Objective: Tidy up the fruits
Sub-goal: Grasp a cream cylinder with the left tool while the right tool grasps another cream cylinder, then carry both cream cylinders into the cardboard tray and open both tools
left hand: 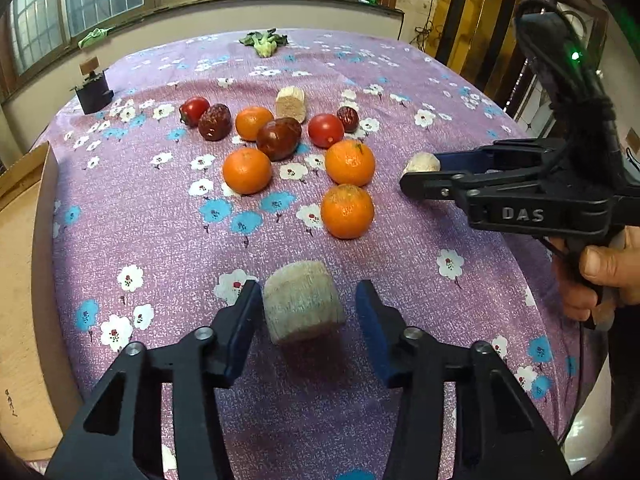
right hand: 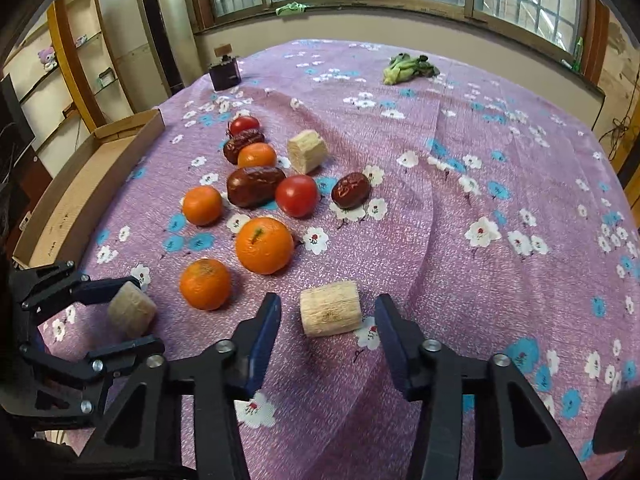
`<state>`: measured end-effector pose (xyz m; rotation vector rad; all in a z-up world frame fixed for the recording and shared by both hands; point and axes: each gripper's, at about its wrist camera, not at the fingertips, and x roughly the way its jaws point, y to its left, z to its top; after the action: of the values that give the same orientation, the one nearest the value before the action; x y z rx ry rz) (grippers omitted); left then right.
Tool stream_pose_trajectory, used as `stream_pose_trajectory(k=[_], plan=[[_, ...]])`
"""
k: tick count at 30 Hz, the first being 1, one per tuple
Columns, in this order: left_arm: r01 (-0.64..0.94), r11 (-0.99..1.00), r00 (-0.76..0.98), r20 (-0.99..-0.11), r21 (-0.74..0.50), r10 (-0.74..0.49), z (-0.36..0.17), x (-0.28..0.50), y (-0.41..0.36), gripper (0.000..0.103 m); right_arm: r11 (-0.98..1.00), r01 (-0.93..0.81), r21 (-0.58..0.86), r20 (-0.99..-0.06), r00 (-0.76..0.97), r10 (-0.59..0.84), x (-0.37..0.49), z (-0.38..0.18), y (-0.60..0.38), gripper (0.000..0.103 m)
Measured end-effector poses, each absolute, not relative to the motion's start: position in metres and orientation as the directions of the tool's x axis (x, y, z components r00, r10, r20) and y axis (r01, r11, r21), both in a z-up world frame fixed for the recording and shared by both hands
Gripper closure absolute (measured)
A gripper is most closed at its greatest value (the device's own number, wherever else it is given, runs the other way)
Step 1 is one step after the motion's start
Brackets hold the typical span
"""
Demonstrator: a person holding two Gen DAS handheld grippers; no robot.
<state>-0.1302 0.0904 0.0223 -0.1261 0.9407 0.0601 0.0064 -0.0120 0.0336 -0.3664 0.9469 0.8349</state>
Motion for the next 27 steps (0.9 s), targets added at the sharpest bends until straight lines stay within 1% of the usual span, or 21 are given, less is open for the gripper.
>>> stream_pose_trajectory(k=[2, 3, 8, 15, 27], plan=[[-0.104, 0.991, 0.589, -0.808, -0.086, -0.008, 0.023, -0.131, 0.092, 0.069, 0.644, -0.762, 0.068, -0.833, 0.312, 0.457, 0.007, 0.028, -0.01, 0.068], [-0.102, 0.991, 0.589, -0.808, -0.092, -0.014, 0.023, -0.132, 0.093, 0.069, 0.647, -0.76, 0.061, -0.826, 0.326, 0.46, 0.006, 0.028, -0.011, 0.071], [-0.106, 0.99, 0.589, -0.808, -0.095, -0.015, 0.025, -0.139, 0.096, 0.069, 0.652, -0.751, 0.102, -0.81, 0.318, 0.493, 0.0, 0.035, -0.02, 0.071], [-0.131, 0.987, 0.605, -0.796, -0.097, 0.002, 0.034, -0.156, 0.102, 0.069, 0.632, -0.761, 0.149, -0.77, 0.311, 0.556, -0.028, 0.059, -0.026, 0.071], [-0.189, 0.978, 0.641, -0.766, -0.093, 0.051, 0.055, -0.191, 0.121, 0.069, 0.57, -0.797, 0.2, -0.732, 0.266, 0.628, -0.071, 0.078, -0.007, 0.071]])
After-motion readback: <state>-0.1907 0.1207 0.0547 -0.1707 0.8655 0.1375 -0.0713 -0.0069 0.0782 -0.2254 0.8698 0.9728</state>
